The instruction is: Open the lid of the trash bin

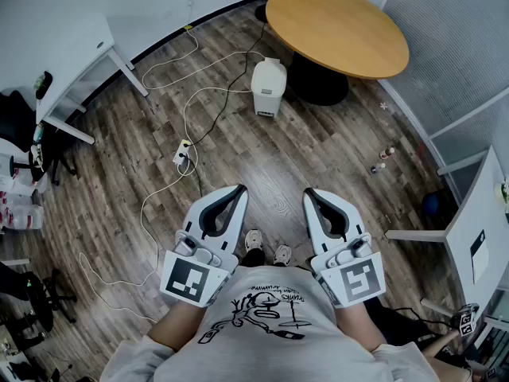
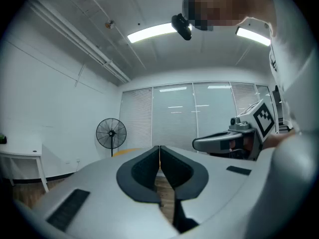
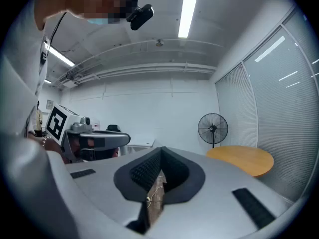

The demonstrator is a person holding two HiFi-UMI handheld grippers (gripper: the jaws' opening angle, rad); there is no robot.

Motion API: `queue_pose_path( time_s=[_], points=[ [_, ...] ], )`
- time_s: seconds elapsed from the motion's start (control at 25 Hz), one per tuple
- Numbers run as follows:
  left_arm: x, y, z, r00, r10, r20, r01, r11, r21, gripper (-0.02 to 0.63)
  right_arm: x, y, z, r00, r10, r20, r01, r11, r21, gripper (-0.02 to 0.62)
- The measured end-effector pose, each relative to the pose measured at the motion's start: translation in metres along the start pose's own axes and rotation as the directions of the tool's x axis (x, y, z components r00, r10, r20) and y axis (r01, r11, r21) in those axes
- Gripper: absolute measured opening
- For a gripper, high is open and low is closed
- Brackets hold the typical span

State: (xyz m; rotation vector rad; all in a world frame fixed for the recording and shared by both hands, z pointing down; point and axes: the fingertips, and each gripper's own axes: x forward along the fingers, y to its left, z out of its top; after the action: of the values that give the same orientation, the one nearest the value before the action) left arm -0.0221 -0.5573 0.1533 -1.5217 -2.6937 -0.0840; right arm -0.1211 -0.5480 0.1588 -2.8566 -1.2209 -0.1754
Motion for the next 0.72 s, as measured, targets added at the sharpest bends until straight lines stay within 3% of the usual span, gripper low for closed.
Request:
queue_pose_path(
  time_s=[0.72],
  points=[
    [0.010, 0.082, -0.006, 0.999, -0.048, -0.020, 0.048, 0.999, -0.023, 0.021, 0.086, 0.011, -0.002, 0.999, -0.053, -0.002, 0.053, 0.998, 0.033, 0.008]
  ],
)
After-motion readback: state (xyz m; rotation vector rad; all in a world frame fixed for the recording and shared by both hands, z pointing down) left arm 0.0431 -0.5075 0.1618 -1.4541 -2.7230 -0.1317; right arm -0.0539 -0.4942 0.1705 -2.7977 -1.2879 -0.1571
